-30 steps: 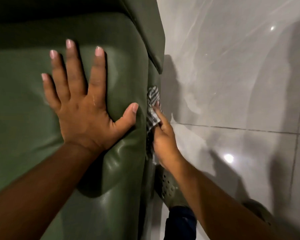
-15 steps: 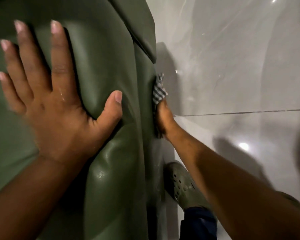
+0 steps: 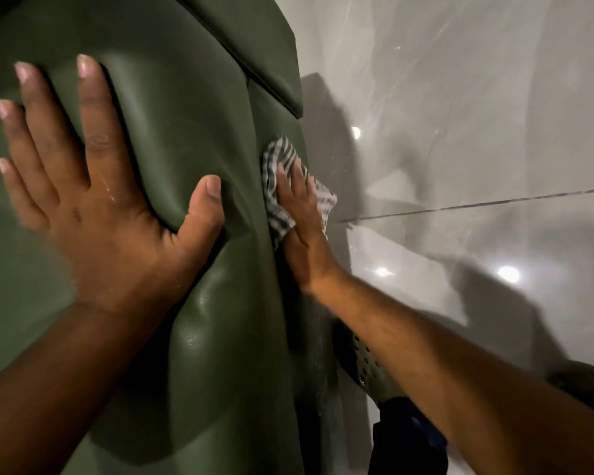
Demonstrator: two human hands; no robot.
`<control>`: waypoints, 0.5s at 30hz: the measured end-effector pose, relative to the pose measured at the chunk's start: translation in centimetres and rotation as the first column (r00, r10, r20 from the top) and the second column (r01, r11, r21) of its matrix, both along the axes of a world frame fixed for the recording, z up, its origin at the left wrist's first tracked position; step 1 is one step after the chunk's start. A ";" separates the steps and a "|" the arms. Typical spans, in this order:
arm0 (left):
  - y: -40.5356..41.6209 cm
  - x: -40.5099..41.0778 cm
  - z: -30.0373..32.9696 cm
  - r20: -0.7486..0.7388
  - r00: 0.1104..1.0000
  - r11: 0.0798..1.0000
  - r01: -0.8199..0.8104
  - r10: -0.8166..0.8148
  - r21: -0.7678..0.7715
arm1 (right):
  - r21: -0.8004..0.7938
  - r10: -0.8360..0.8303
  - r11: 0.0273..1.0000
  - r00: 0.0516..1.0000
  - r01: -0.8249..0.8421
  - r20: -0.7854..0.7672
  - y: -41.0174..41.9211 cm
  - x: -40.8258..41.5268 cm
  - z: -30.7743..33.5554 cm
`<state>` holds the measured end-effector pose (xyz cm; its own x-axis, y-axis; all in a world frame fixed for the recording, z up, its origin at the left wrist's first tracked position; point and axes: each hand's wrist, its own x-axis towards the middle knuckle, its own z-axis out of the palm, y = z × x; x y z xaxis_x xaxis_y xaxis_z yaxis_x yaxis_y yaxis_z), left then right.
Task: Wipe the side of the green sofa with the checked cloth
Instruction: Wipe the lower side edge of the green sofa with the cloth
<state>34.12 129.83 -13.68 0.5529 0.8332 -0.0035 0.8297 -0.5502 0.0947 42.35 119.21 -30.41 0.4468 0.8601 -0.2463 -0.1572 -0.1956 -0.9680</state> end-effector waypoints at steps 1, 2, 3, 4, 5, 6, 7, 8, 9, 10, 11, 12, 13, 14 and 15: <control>0.2 -0.2 0.0 0.045 0.999 0.999 -0.006 0.008 -0.036 | -0.053 0.003 0.999 0.999 0.000 0.054 1.4 0.9 -0.1; 0.2 -0.3 0.0 0.052 0.999 0.999 -0.010 0.012 -0.034 | -0.048 -0.001 0.999 0.998 0.003 0.057 3.1 1.9 -0.5; 0.2 -0.3 0.0 0.035 0.999 0.999 -0.003 0.005 -0.039 | -0.038 -0.018 0.999 1.000 0.018 0.024 4.3 2.9 -0.2; 0.2 -0.3 0.1 0.023 1.000 1.000 0.013 -0.012 -0.021 | -0.051 -0.050 0.998 0.996 0.047 -0.068 5.4 3.5 -0.7; -0.1 0.0 0.4 0.030 0.999 1.000 0.022 -0.022 -0.015 | -0.076 -0.096 0.994 0.982 0.084 -0.162 6.2 4.3 -0.4; -0.4 0.3 0.5 0.040 0.999 0.999 0.028 -0.027 -0.017 | -0.137 -0.164 0.982 0.949 0.131 -0.268 6.6 5.0 -0.6; -0.8 0.5 0.6 0.036 0.999 0.998 0.042 -0.041 -0.037 | -0.183 -0.201 0.973 0.915 0.143 -0.351 6.8 5.8 -0.1; -1.3 0.8 0.8 0.002 0.998 0.998 0.058 -0.058 -0.035 | -0.236 -0.207 0.965 0.881 0.113 -0.424 6.8 6.3 -0.1; -1.6 0.9 0.9 -0.045 0.997 0.997 0.061 -0.063 -0.043 | -0.267 -0.195 0.961 0.866 0.075 -0.460 6.5 6.5 -0.2; -1.6 0.9 1.0 -0.084 0.993 0.996 0.075 -0.078 -0.041 | -0.280 -0.186 0.959 0.852 0.048 -0.490 6.1 6.3 -0.2; -1.4 0.8 1.0 -0.102 0.992 0.997 0.067 -0.071 -0.043 | -0.281 -0.194 0.958 0.842 0.053 -0.504 5.6 5.9 -0.2; -1.2 0.8 1.1 -0.085 0.995 0.998 0.055 -0.057 -0.027 | -0.305 -0.217 0.951 0.828 0.059 -0.516 4.9 5.4 -0.2; -1.1 0.7 1.0 -0.019 0.999 0.999 0.036 -0.036 -0.024 | -0.305 -0.214 0.951 0.813 0.048 -0.541 3.7 4.9 -0.4; -1.0 0.7 0.9 0.026 0.999 1.000 0.029 -0.029 0.006 | -0.251 -0.148 0.968 0.815 0.003 -0.560 1.8 4.3 -0.9; -1.2 0.8 1.1 0.038 0.999 0.999 0.035 -0.036 0.032 | -0.237 -0.110 0.971 0.831 -0.027 -0.545 0.5 3.5 -1.1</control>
<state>34.93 128.66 -12.54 0.5812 0.8125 0.0443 0.8058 -0.5823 0.1079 45.84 119.76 -31.55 0.2114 0.7338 -0.6457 -0.6627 -0.3779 -0.6465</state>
